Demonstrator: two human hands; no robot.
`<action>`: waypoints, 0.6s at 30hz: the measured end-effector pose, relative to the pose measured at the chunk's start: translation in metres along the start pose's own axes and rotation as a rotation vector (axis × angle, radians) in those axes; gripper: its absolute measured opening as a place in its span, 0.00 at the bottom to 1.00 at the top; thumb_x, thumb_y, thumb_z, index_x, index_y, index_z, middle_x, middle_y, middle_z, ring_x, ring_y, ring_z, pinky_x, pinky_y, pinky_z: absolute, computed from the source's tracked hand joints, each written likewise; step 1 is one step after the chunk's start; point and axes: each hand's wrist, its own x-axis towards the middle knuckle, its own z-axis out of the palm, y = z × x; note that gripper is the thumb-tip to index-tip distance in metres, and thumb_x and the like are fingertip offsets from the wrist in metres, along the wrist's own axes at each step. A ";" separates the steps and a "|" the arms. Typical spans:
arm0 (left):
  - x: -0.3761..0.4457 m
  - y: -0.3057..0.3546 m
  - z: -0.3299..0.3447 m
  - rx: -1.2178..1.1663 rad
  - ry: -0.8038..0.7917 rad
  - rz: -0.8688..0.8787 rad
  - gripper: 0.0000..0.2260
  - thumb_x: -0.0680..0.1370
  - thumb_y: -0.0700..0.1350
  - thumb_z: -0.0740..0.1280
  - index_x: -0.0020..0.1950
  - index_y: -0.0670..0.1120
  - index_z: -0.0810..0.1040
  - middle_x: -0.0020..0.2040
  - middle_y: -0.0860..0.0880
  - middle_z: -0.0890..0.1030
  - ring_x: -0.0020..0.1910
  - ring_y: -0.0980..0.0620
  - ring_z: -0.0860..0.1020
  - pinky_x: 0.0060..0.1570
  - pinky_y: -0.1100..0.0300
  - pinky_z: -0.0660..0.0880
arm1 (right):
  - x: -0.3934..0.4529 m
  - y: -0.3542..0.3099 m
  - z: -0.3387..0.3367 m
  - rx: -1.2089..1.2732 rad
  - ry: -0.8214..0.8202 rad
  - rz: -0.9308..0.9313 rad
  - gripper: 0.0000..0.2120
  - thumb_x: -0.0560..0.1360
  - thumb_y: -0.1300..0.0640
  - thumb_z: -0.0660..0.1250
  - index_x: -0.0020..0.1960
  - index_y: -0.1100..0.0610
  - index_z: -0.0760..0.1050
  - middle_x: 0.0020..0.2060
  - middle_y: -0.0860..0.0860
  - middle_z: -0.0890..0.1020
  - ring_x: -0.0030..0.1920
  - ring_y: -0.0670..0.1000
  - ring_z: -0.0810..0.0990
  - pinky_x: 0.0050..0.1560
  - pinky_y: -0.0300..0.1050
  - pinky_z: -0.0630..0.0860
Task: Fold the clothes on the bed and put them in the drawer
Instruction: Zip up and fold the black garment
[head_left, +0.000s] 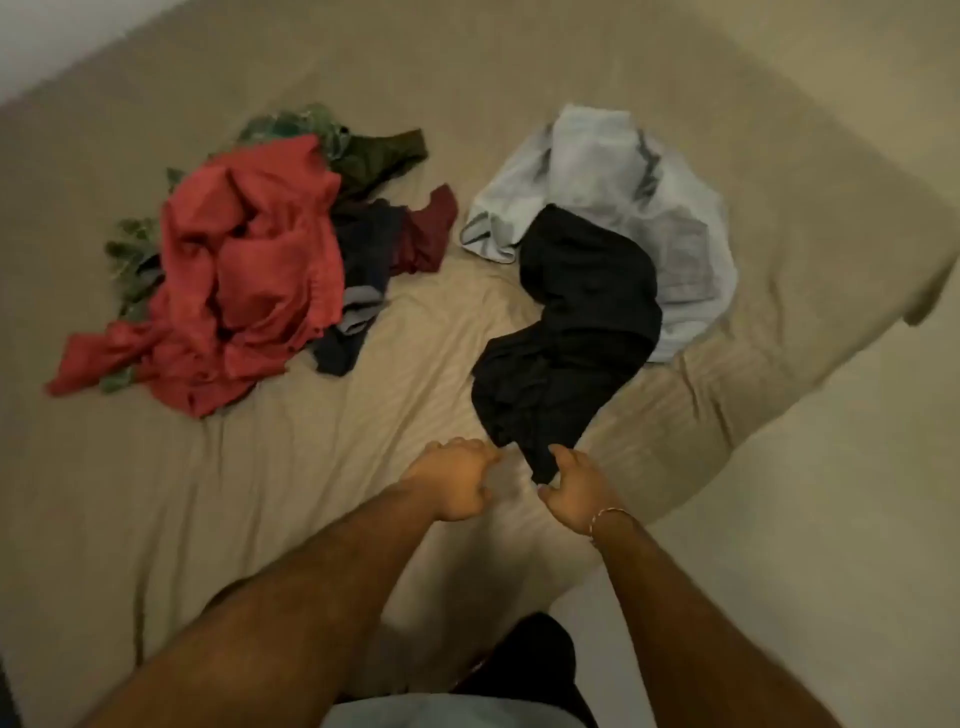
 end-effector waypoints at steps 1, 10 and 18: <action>0.015 -0.003 -0.004 0.036 0.038 0.080 0.29 0.79 0.53 0.66 0.79 0.54 0.65 0.74 0.48 0.72 0.72 0.45 0.69 0.71 0.47 0.66 | 0.006 0.000 0.006 0.042 0.007 0.019 0.37 0.79 0.50 0.69 0.83 0.55 0.56 0.76 0.59 0.66 0.74 0.61 0.69 0.73 0.53 0.68; 0.238 -0.108 0.063 0.480 -0.071 0.182 0.51 0.75 0.69 0.66 0.79 0.63 0.27 0.79 0.49 0.24 0.79 0.43 0.27 0.74 0.27 0.40 | 0.139 0.032 0.132 -0.018 0.366 0.410 0.43 0.77 0.38 0.64 0.84 0.48 0.48 0.75 0.51 0.64 0.73 0.57 0.64 0.66 0.61 0.67; 0.280 -0.171 0.120 0.032 0.485 0.528 0.26 0.82 0.54 0.59 0.80 0.66 0.59 0.85 0.55 0.50 0.84 0.53 0.44 0.77 0.38 0.37 | 0.192 0.039 0.194 -0.220 1.079 0.456 0.25 0.74 0.49 0.63 0.70 0.53 0.76 0.50 0.56 0.80 0.49 0.61 0.77 0.51 0.58 0.67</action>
